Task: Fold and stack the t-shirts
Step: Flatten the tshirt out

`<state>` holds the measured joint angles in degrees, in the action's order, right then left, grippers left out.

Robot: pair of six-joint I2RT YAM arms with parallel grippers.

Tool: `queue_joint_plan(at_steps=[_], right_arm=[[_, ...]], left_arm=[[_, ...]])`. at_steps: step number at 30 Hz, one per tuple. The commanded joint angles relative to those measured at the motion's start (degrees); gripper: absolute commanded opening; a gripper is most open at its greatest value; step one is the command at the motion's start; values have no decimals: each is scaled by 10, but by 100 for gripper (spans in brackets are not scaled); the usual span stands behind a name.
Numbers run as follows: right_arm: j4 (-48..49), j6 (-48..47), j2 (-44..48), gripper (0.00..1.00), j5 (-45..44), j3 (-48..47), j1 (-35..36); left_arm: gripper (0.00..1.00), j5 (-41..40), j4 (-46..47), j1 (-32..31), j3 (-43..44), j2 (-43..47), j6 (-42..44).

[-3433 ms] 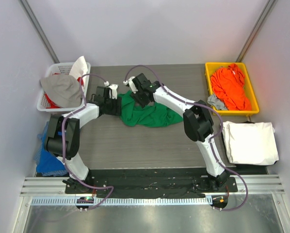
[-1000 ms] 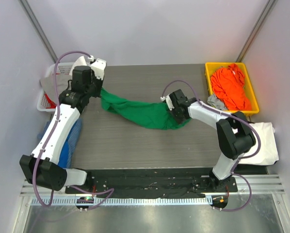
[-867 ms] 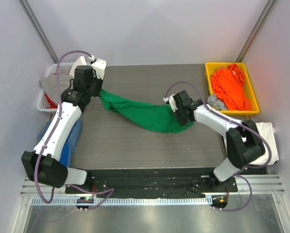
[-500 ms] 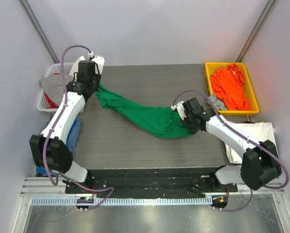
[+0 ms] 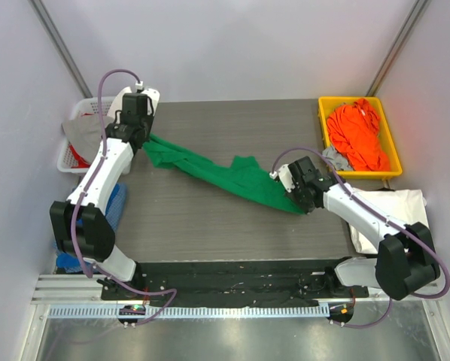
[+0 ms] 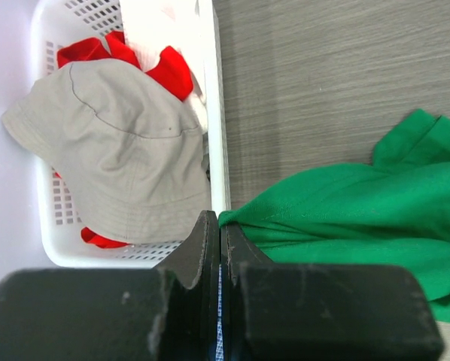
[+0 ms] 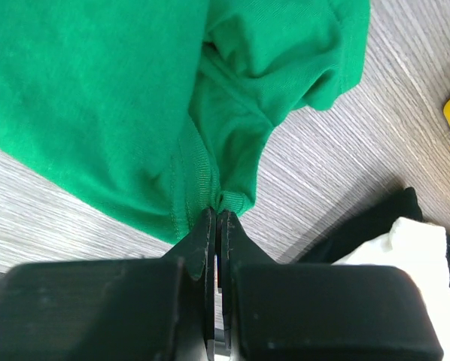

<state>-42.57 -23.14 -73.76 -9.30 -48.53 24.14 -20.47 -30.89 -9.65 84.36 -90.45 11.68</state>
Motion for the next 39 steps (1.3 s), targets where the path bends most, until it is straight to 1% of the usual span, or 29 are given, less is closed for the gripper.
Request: queue_joint_plan(at_steps=[1, 4, 9, 12, 17, 21, 22, 23, 24, 28, 29, 31, 32, 34, 39], right_arm=[[-22, -23, 3, 1, -12, -2, -5], [-59, -38, -20, 1, 22, -17, -5], [-108, -53, -67, 1, 68, -56, -3], [-136, -60, -101, 1, 85, -84, -3], [-133, -51, -140, 1, 74, -108, -3], [-114, -29, -152, 3, 63, -152, -2], [-111, -19, -161, 5, 55, -163, -4], [-103, -15, -165, 10, 51, -188, -3], [-99, -9, -172, 12, 46, -201, -4], [-90, 11, -204, 33, 31, -277, -3], [-86, 16, -219, 38, 25, -310, -3], [-84, 15, -238, 46, 21, -343, -4], [-82, 19, -260, 48, 19, -379, -3], [-86, 25, -288, 50, 24, -414, -4], [-76, 42, -390, 50, 59, -525, -3]], left_arm=[[0, 23, -24, 6, 5, 29, 11], [0, 65, -66, 2, -14, 33, 29], [0, 54, -124, -18, -46, 18, 104], [0, 54, -167, -27, -41, -9, 125], [0, 54, -231, -27, -18, -57, 143], [0, 6, -246, -27, -13, -101, 155], [0, 0, -240, -28, -15, -103, 156], [0, -5, -235, -27, -21, -104, 158], [0, -13, -231, -27, -23, -100, 161], [0, 2, -232, -27, -24, -89, 155], [0, 9, -236, -27, -24, -85, 150], [0, 22, -238, -27, -25, -82, 148], [0, 25, -236, -28, -26, -81, 143], [0, 32, -231, -28, -28, -78, 141], [0, 53, -211, -28, -28, -83, 125]])
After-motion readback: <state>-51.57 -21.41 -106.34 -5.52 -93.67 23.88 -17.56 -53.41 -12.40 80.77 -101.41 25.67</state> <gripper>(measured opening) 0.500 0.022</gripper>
